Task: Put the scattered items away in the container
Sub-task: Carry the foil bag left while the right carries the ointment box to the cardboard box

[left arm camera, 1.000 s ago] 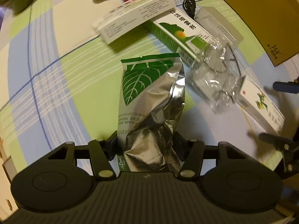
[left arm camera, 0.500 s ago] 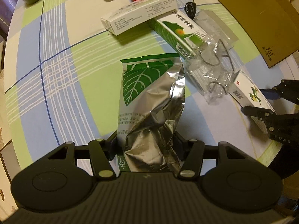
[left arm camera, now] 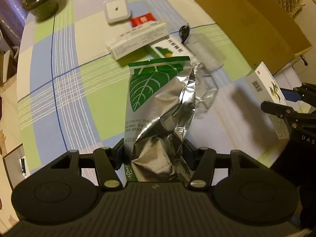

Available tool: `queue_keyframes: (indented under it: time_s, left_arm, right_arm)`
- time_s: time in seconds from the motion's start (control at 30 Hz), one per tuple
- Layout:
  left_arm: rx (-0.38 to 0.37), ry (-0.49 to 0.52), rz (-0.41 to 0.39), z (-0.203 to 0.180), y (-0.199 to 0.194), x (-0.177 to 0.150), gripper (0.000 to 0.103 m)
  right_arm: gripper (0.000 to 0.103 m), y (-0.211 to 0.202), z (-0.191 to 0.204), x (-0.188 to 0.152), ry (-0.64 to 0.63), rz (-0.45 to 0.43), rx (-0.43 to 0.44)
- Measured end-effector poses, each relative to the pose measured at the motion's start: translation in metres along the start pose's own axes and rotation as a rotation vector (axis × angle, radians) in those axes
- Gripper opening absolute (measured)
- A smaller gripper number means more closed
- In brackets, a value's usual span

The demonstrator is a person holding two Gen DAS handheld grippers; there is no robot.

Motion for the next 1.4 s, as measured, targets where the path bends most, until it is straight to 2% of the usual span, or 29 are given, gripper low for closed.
queue_keyframes:
  time_s: [0.43, 0.93, 1.17, 1.4]
  left_arm:
    - [0.0, 0.093, -0.034, -0.07, -0.027, 0.007, 0.054]
    - [-0.085, 0.168, -0.103, -0.156, -0.029, 0.04, 0.054]
    - [-0.136, 0.161, -0.129, -0.189, -0.024, 0.068, 0.054]
    - [-0.184, 0.128, -0.168, -0.221, -0.011, 0.12, 0.054]
  right_arm:
    - [0.041, -0.065, -0.039, 0.021, 0.08, -0.096, -0.042]
    - [0.041, -0.109, -0.108, 0.033, 0.15, -0.153, -0.141]
    - [0.041, -0.113, -0.143, 0.043, 0.187, -0.177, -0.182]
    - [0.041, -0.099, -0.19, 0.058, 0.211, -0.176, -0.217]
Point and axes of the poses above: each gripper's, at about its wrist camera, not at the fingertips, and y roughly the way its jaws point, z to its left, x to its top, the point moved 10 cm from there along y, roughly the way its jaws point, and after that the axes turned 13 degrees about -x, right-handed, at the moved point
